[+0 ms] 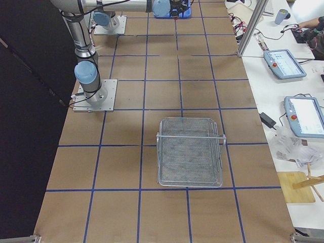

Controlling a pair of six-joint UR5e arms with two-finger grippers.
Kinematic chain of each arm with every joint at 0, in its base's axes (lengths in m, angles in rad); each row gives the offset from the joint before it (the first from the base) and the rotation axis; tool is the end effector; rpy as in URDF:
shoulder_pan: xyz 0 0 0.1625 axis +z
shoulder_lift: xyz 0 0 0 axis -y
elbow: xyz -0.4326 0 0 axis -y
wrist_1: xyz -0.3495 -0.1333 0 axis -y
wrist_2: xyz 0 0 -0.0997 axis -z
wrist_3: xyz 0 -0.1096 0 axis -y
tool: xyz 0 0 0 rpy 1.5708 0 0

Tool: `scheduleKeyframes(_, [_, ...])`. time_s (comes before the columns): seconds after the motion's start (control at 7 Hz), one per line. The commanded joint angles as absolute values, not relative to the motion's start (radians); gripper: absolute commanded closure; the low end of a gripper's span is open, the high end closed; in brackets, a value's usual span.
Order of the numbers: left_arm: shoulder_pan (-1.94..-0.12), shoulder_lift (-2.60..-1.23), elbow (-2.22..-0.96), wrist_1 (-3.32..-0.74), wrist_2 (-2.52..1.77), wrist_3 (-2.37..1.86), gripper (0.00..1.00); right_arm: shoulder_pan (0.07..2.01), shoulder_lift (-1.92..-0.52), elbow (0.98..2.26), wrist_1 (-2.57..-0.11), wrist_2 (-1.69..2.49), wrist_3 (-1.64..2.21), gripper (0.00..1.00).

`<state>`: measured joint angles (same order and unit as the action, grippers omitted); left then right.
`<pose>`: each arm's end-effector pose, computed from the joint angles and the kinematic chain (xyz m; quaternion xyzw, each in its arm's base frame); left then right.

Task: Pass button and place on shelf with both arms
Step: 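Grasp the button with the right gripper while the left gripper opens, then move the button over the wire basket with the right gripper while the left withdraws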

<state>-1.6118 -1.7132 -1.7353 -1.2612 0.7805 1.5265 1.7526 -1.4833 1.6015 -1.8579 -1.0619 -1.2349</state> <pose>-0.2313 -0.4854 0.4083 -0.6519 -0.6533 0.2613 0.2827 0.2739 -0.4573 0.4746 -0.6435 0.7186 -0.1966 0.1758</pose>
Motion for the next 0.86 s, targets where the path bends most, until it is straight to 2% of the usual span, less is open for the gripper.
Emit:
scheduleKeyframes(0.0, [-1.611,-1.698,-1.726,-1.270,0.804,1.461,0.00,1.727,-1.482,1.600,-1.839,-1.077,-1.238,1.00])
scheduleKeyframes(0.14, [-1.615,-1.677,-1.706,-1.269,0.986,1.286,0.00,1.686,-1.485,1.598,-1.806,-1.095,-1.241,1.00])
scheduleKeyframes(0.43, [-1.626,-1.617,-1.684,-1.310,1.089,1.197,0.00,1.504,-1.486,1.588,-1.798,-1.189,-1.311,1.00])
scheduleKeyframes(0.57, [-1.625,-1.585,-1.630,-1.442,1.197,1.075,0.00,1.389,-1.485,1.577,-1.749,-1.213,-1.380,1.00])
scheduleKeyframes(0.71, [-1.628,-1.612,-1.523,-1.600,1.280,0.995,0.00,1.264,-1.486,1.569,-1.723,-1.267,-1.479,1.00])
